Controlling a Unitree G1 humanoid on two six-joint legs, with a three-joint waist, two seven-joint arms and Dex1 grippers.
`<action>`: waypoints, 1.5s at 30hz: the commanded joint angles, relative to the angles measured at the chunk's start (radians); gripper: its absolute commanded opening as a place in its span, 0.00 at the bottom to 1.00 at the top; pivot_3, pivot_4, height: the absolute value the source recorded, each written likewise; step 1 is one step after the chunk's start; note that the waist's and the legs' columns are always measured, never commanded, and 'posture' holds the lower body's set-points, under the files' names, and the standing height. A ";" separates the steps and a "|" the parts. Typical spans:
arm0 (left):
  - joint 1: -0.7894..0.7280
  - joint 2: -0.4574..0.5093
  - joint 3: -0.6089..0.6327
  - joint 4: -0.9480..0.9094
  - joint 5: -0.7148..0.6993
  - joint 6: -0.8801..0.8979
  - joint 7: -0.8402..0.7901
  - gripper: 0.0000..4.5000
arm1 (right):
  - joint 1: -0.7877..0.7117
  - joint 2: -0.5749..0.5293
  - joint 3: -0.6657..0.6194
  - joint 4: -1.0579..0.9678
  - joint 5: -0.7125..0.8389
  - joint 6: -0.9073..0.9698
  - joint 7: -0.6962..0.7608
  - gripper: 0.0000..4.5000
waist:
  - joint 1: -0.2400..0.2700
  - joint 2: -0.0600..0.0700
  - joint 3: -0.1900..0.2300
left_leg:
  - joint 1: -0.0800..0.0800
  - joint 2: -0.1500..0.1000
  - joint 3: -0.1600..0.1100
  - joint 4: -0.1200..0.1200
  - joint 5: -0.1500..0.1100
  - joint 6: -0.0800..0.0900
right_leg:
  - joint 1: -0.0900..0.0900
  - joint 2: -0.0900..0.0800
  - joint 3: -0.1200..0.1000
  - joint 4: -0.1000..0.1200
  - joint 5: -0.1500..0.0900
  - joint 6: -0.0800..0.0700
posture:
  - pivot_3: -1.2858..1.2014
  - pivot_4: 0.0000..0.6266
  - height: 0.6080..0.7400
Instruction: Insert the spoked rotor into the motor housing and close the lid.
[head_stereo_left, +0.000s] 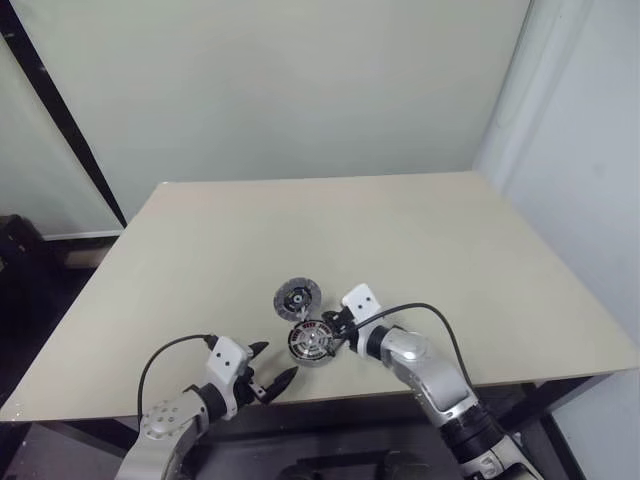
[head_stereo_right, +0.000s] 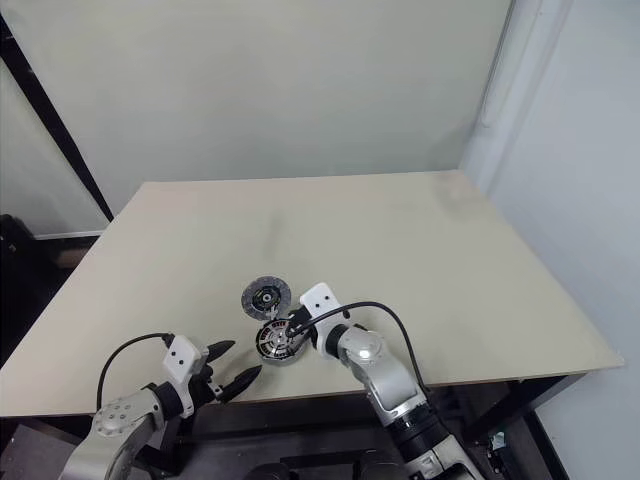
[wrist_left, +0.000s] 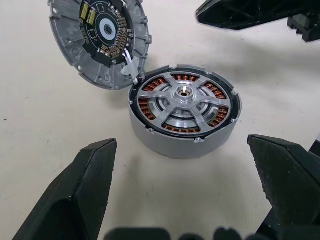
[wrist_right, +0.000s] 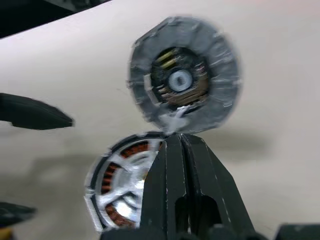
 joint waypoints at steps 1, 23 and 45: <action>-0.011 0.006 0.010 -0.031 0.000 -0.019 0.000 1.00 | -0.026 0.015 0.014 0.137 -0.039 -0.045 0.001 0.01 | 0.001 0.000 0.000 | 0.000 0.000 0.000 0.000 0.000 0.000 | 0.000 0.000 0.000 0.000 0.000 0.000 | 0.52 0.00 1.00; 0.023 0.088 0.029 -0.052 -0.009 0.006 -0.055 1.00 | -0.272 -0.309 0.304 -0.207 -0.208 0.145 0.408 0.90 | 0.003 -0.002 -0.002 | 0.001 0.000 -0.001 0.002 0.000 0.000 | 0.000 0.000 -0.002 0.002 0.000 0.000 | 0.52 0.00 1.00; -0.004 0.069 -0.010 -0.060 0.017 0.009 -0.046 1.00 | -0.345 -0.261 0.414 -0.063 -0.419 0.145 0.452 1.00 | 0.003 -0.003 -0.002 | 0.001 -0.001 0.000 0.003 0.000 0.000 | 0.000 -0.001 -0.002 0.002 0.000 0.000 | 0.52 0.00 1.00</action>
